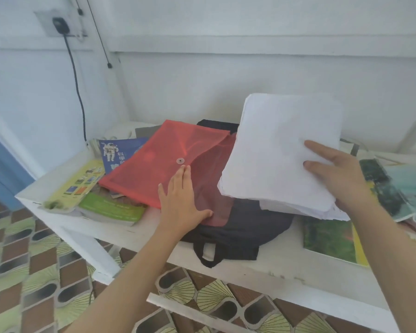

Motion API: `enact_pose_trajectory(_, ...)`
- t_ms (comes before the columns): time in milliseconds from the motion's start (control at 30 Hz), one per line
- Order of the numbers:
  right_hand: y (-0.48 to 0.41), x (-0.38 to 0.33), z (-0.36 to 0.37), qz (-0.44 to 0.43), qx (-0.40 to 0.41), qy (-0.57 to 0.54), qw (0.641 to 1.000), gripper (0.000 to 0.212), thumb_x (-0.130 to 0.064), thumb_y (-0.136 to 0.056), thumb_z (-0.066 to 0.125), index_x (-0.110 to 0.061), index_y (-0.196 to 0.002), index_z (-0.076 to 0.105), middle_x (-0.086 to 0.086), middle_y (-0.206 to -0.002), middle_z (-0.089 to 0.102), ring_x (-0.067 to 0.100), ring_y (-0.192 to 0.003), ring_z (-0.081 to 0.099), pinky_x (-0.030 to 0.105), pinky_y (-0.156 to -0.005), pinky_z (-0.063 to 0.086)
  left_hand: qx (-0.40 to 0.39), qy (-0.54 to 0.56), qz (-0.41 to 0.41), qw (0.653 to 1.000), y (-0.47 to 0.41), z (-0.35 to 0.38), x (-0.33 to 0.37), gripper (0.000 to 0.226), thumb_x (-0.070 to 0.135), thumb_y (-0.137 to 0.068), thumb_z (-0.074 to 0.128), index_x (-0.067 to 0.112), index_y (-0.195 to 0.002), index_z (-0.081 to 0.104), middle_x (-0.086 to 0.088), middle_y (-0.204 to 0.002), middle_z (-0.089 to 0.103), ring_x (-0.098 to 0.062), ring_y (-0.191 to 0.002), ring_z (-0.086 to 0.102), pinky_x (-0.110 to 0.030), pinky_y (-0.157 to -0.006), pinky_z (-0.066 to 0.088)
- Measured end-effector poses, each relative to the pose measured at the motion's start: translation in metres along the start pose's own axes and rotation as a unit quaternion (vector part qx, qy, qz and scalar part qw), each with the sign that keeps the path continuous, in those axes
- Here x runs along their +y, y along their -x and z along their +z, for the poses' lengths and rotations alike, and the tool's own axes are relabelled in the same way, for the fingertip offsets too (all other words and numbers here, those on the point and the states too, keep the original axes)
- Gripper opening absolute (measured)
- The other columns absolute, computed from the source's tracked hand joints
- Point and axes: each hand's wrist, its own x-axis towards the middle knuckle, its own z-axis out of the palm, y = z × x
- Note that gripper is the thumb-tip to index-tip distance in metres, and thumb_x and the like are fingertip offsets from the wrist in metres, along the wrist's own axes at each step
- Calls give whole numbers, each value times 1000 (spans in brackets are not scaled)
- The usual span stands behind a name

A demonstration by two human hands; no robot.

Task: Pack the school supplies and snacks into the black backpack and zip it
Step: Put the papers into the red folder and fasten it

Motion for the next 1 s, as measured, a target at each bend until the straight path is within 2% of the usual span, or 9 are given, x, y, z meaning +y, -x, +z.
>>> enact_pose_trajectory(100,-5,-6,-8,11,-54,12,998,42,-3,-86,62,-26,-122,63,-12,-117,58,5,-100,59,6,-69,47,9,-7,-3,1000,-4,2,4,120,58,-67,71,14,-149,-5,0,-157,2,-17,-143,8,-52,-113,9)
enact_pose_trajectory(167,-10,-10,-12,29,-103,34,994,40,-4,-84,64,-28,-117,66,-15,-110,62,0,-91,60,5,-61,47,18,-5,-8,1000,-7,6,5,119,59,-67,71,14,-149,-3,1,-157,3,-17,-143,9,-53,-112,10)
enact_pose_trajectory(267,-21,-16,-18,57,-158,104,980,37,-6,-82,66,-31,-109,68,-15,-106,64,3,-86,61,13,-63,45,30,-2,-15,999,-11,9,9,114,57,-70,69,15,-149,-2,2,-157,1,-18,-143,10,-54,-112,11)
enact_pose_trajectory(367,-33,-22,-23,68,-191,156,967,33,-7,-81,67,-33,-102,68,-15,-103,63,4,-84,60,13,-60,44,26,-18,-21,999,-14,8,12,116,55,-69,71,15,-149,-4,2,-157,0,-18,-143,9,-54,-112,10)
enact_pose_trajectory(533,-49,-29,-25,65,-217,209,951,30,-8,-81,68,-31,-100,70,-10,-106,62,7,-92,57,17,-69,41,23,-46,-18,999,-15,6,17,119,59,-67,71,15,-149,-4,1,-157,1,-19,-143,9,-52,-113,9)
enact_pose_trajectory(700,-64,-27,-9,73,-203,226,950,27,-5,-79,68,-28,-93,69,-2,-112,60,19,-109,53,27,-92,42,40,-24,-3,999,-12,4,18,113,58,-69,70,17,-149,2,0,-157,7,-19,-143,10,-49,-114,8)
enact_pose_trajectory(867,-68,-15,9,80,-171,134,973,32,-2,-80,66,-23,-104,69,1,-115,62,19,-102,56,24,-82,42,35,24,32,999,-7,3,11,114,54,-65,75,20,-149,6,3,-156,9,-18,-143,11,-42,-115,9)
enact_pose_trajectory(1000,-65,1,24,61,-154,94,982,41,0,-81,63,-19,-118,65,3,-125,59,21,-106,55,26,-86,42,32,63,57,996,-1,0,4,114,49,-63,79,21,-149,10,4,-156,12,-16,-142,12,-35,-114,8)
